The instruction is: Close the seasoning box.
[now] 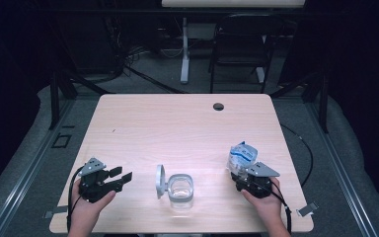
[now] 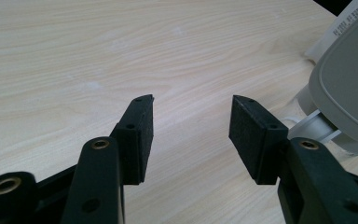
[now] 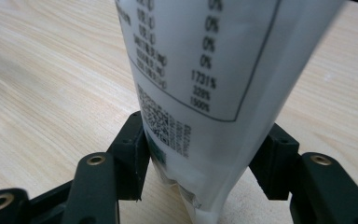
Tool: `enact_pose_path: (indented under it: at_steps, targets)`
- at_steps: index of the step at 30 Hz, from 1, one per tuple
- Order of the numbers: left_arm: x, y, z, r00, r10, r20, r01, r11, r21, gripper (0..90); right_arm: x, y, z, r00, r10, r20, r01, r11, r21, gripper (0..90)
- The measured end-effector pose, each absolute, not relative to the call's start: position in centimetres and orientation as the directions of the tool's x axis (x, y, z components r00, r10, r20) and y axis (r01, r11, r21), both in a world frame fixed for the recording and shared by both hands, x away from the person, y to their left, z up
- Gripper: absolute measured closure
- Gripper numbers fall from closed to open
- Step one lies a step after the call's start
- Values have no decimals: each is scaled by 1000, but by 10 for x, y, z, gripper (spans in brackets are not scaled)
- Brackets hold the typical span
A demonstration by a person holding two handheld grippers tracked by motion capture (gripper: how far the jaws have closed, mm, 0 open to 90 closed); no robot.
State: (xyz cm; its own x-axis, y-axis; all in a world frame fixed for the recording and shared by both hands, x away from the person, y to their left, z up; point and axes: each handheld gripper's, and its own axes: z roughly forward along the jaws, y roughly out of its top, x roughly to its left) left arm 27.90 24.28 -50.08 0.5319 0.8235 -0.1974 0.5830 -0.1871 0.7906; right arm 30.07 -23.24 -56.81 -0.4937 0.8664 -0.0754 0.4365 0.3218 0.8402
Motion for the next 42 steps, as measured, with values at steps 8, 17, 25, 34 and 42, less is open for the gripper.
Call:
enact_pose_path:
  at_steps: [8,17,25,34,42]
  targets:
    - [279,244,-500,533,823,-196,583,-190,790,501,295,-231,-555,-506,856,-106,408,345,845,447]
    - [278,243,-500,531,824,-200,584,-185,791,500,289,-228,-544,-521,844,-125,386,364,848,446]
    - [278,243,-499,531,824,-200,580,-181,794,499,284,-228,-534,-528,840,-122,370,357,858,446]
    - [278,243,-499,533,823,-198,580,-185,793,499,279,-221,-524,-556,818,-146,345,386,856,447]
    - [278,243,-499,531,824,-200,582,-183,793,499,273,-212,-515,-586,798,-142,319,388,865,447]
